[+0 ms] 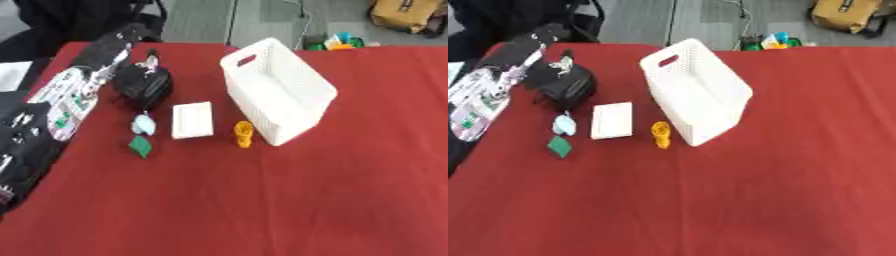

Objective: Pick up objects on the table and place them in the box.

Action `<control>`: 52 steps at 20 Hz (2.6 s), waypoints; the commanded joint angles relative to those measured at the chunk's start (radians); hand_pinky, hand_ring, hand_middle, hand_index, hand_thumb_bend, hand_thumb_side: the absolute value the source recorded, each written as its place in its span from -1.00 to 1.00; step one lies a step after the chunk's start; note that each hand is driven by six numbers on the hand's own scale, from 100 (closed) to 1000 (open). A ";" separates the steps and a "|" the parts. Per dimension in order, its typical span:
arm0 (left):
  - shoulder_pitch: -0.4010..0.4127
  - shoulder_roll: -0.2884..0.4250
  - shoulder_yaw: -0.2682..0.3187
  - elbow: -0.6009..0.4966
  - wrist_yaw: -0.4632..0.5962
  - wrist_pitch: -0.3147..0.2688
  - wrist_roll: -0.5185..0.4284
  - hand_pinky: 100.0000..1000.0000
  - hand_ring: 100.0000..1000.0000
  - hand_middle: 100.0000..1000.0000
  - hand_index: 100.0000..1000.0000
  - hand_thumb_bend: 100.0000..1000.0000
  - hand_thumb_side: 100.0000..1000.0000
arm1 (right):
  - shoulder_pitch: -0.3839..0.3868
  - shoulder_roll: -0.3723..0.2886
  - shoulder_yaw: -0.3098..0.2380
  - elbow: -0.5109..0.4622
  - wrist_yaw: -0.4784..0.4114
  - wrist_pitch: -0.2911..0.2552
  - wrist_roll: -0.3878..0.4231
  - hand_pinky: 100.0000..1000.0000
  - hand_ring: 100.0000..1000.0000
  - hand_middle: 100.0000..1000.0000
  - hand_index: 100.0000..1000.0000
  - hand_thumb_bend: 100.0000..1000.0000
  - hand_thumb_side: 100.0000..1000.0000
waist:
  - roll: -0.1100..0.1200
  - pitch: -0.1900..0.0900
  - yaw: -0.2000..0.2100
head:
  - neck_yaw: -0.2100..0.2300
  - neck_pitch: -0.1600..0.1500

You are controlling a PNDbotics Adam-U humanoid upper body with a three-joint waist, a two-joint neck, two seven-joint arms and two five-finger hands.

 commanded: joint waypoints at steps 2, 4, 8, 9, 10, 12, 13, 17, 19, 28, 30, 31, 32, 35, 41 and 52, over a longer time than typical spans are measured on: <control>-0.033 -0.001 0.032 0.054 -0.013 -0.005 0.014 1.00 1.00 1.00 1.00 -1.00 1.00 | -0.011 -0.004 0.001 -0.023 -0.009 -0.011 -0.002 0.17 0.13 0.15 0.27 -1.00 0.88 | -0.004 -0.012 -0.005 | 0.006 -0.013; -0.038 -0.008 0.038 0.078 -0.016 -0.012 0.018 1.00 1.00 1.00 1.00 -1.00 1.00 | -0.011 -0.003 0.001 -0.023 -0.010 -0.010 -0.002 0.17 0.13 0.15 0.26 -1.00 0.87 | -0.004 -0.011 -0.008 | 0.007 -0.016; -0.049 -0.022 0.048 0.118 0.013 -0.026 0.004 1.00 1.00 1.00 1.00 -0.96 1.00 | -0.011 0.001 0.003 -0.023 -0.011 -0.004 0.001 0.16 0.13 0.14 0.24 -1.00 0.86 | -0.004 -0.007 -0.017 | 0.015 -0.026; -0.051 -0.025 0.048 0.122 0.025 -0.028 -0.002 1.00 1.00 1.00 1.00 -0.67 1.00 | -0.011 0.001 0.004 -0.023 -0.012 -0.003 0.002 0.16 0.12 0.14 0.23 -1.00 0.86 | -0.004 -0.006 -0.018 | 0.017 -0.027; -0.054 -0.028 0.050 0.124 0.040 -0.029 -0.009 1.00 1.00 1.00 1.00 -0.67 1.00 | -0.011 0.002 0.005 -0.023 -0.012 -0.003 0.003 0.16 0.12 0.14 0.23 -1.00 0.86 | -0.004 -0.005 -0.019 | 0.018 -0.028; -0.057 -0.030 0.051 0.124 0.067 -0.029 -0.019 1.00 1.00 1.00 1.00 -0.56 1.00 | -0.011 0.003 0.007 -0.023 -0.015 -0.002 0.005 0.16 0.12 0.13 0.22 -1.00 0.86 | -0.004 -0.004 -0.019 | 0.018 -0.029; -0.059 -0.031 0.050 0.121 0.077 -0.028 -0.023 1.00 1.00 1.00 1.00 -0.51 1.00 | -0.011 0.003 0.008 -0.023 -0.017 -0.001 0.006 0.16 0.12 0.13 0.22 -1.00 0.86 | -0.003 -0.003 -0.019 | 0.018 -0.029; -0.062 -0.031 0.054 0.108 0.120 -0.017 -0.033 1.00 1.00 1.00 1.00 -0.62 1.00 | -0.010 0.004 0.011 -0.023 -0.026 0.004 0.011 0.16 0.12 0.12 0.22 -1.00 0.85 | -0.004 -0.002 -0.017 | 0.016 -0.030; -0.063 -0.027 0.050 0.101 0.134 -0.012 -0.044 1.00 1.00 1.00 1.00 -0.56 1.00 | -0.010 0.004 0.011 -0.023 -0.028 0.005 0.012 0.16 0.12 0.12 0.22 -1.00 0.85 | -0.003 -0.001 -0.016 | 0.016 -0.031; -0.065 -0.023 0.055 0.123 0.086 -0.010 -0.093 1.00 1.00 1.00 1.00 -0.32 1.00 | -0.010 0.007 0.014 -0.023 -0.037 0.012 0.013 0.15 0.11 0.10 0.20 -1.00 0.83 | -0.008 0.008 -0.019 | 0.015 -0.041; -0.065 -0.020 0.057 0.133 0.064 -0.014 -0.098 1.00 1.00 1.00 1.00 -0.27 1.00 | -0.010 0.007 0.015 -0.023 -0.038 0.013 0.012 0.15 0.11 0.10 0.19 -1.00 0.83 | -0.010 0.011 -0.020 | 0.017 -0.044; -0.065 -0.019 0.059 0.138 0.051 -0.018 -0.099 1.00 1.00 1.00 1.00 -0.23 1.00 | -0.010 0.008 0.015 -0.023 -0.038 0.013 0.013 0.15 0.10 0.10 0.19 -1.00 0.83 | -0.010 0.012 -0.020 | 0.017 -0.045; -0.065 -0.019 0.060 0.142 0.041 -0.023 -0.103 1.00 1.00 1.00 1.00 -0.23 1.00 | -0.010 0.009 0.015 -0.023 -0.039 0.013 0.013 0.15 0.10 0.10 0.19 -1.00 0.83 | -0.011 0.013 -0.020 | 0.016 -0.047; -0.066 -0.018 0.064 0.150 0.020 -0.032 -0.111 1.00 1.00 1.00 1.00 -0.14 1.00 | -0.010 0.010 0.016 -0.023 -0.040 0.014 0.014 0.14 0.10 0.09 0.18 -1.00 0.82 | -0.012 0.015 -0.021 | 0.014 -0.051; -0.072 -0.020 0.083 0.195 -0.060 -0.070 -0.116 1.00 1.00 1.00 1.00 -0.22 1.00 | -0.011 0.013 0.021 -0.023 -0.046 0.017 0.018 0.14 0.10 0.08 0.16 -1.00 0.82 | -0.017 0.025 -0.027 | 0.012 -0.064; -0.069 -0.027 0.086 0.213 -0.035 -0.103 -0.131 1.00 1.00 1.00 1.00 -0.36 0.99 | -0.013 0.017 0.021 -0.023 -0.056 0.020 0.016 0.14 0.09 0.05 0.14 -1.00 0.83 | -0.020 0.034 -0.030 | 0.014 -0.069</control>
